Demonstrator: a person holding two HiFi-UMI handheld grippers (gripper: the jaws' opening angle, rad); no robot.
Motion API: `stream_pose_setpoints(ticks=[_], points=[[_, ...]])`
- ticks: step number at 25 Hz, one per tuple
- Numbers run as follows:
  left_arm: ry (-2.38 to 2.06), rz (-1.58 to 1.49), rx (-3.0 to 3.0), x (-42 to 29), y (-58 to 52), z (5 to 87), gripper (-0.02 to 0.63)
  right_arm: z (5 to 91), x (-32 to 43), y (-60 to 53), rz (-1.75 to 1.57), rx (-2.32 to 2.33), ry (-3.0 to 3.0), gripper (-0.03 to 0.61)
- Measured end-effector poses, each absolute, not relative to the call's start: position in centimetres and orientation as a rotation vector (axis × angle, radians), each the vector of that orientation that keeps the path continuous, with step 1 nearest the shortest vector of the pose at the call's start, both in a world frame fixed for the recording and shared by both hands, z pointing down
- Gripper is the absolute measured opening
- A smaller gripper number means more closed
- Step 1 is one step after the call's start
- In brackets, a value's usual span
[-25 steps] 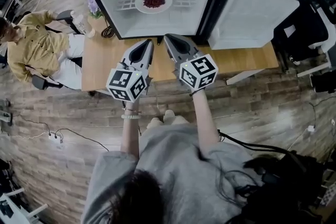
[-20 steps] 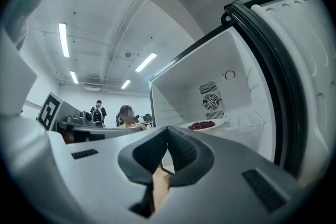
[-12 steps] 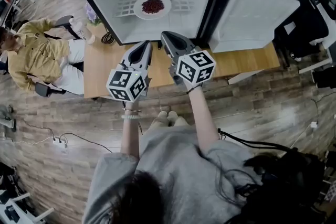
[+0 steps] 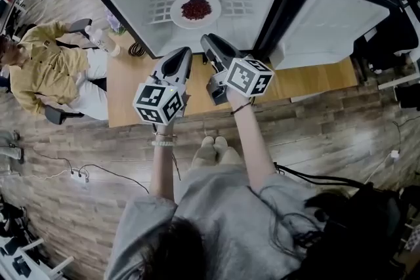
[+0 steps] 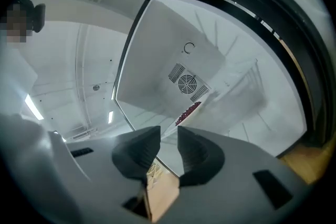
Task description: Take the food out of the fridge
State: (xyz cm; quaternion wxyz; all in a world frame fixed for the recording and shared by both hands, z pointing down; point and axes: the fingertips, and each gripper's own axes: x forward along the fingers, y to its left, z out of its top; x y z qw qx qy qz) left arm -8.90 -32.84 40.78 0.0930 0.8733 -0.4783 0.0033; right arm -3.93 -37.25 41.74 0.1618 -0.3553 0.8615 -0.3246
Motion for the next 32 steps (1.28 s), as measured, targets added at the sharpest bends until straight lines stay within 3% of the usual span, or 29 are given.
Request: stream_pose_setpoints(ticks=[16, 32], points=[[-1.419, 0.021, 2.566, -9.8, -35.2, 42.1, 0.008, 42.8, -4.3, -40.4, -1.076, -1.056, 2.298, 0.138], [-1.45, 0.015, 2.554, -11.2, -36.4, 41.6, 0.008, 43.2, -5.6, -42.8, -1.325, -0.95, 2.018, 0.108]])
